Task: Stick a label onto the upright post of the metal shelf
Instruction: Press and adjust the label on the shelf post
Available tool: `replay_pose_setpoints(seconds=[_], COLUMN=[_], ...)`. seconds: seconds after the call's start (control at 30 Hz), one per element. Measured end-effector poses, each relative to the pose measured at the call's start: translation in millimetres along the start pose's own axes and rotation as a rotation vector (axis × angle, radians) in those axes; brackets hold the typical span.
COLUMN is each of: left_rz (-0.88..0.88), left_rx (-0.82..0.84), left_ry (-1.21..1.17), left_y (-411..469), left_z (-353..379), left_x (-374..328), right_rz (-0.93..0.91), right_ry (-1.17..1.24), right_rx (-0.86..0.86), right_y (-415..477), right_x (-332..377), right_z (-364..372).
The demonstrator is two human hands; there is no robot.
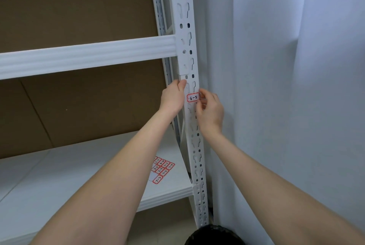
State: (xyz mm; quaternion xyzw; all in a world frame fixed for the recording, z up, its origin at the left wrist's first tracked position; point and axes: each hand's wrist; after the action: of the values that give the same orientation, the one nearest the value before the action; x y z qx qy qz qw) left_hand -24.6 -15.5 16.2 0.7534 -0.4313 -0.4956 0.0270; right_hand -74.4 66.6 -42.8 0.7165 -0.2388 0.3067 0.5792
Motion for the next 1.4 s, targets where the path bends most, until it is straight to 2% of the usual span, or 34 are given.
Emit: replay_pose_setpoints(seconds=[0.43,0.63,0.93,1.4], left_rz=[0.012,0.03,0.082,0.075], left_rx=[0.004,0.068,-0.001,-0.022], left_ry=[0.027,0.046,0.133,0.212], left_y=[-2,4,5,7], left_z=[-1,-7,-3,2], left_x=[-1,0,6,7], right_rz=[-0.069,-0.062,-0.042,-0.011], right_ry=[-0.03,0.034,0.064,0.105], right_rx=[-0.013,-0.096,-0.155,-0.123], right_y=[6,6,5,3], right_x=[-11,-12,-16,-11], right_z=[-7,-2,3,0])
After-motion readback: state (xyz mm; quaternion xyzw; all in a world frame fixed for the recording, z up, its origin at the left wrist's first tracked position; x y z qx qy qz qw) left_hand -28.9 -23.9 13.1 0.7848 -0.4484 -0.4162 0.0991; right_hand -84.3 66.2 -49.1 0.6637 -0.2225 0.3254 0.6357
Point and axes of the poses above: each hand's wrist, its own y-axis towards the middle knuckle, its own z-axis out of the palm, x = y × z, and after that the axes turned 2 degrees about x, right-handed
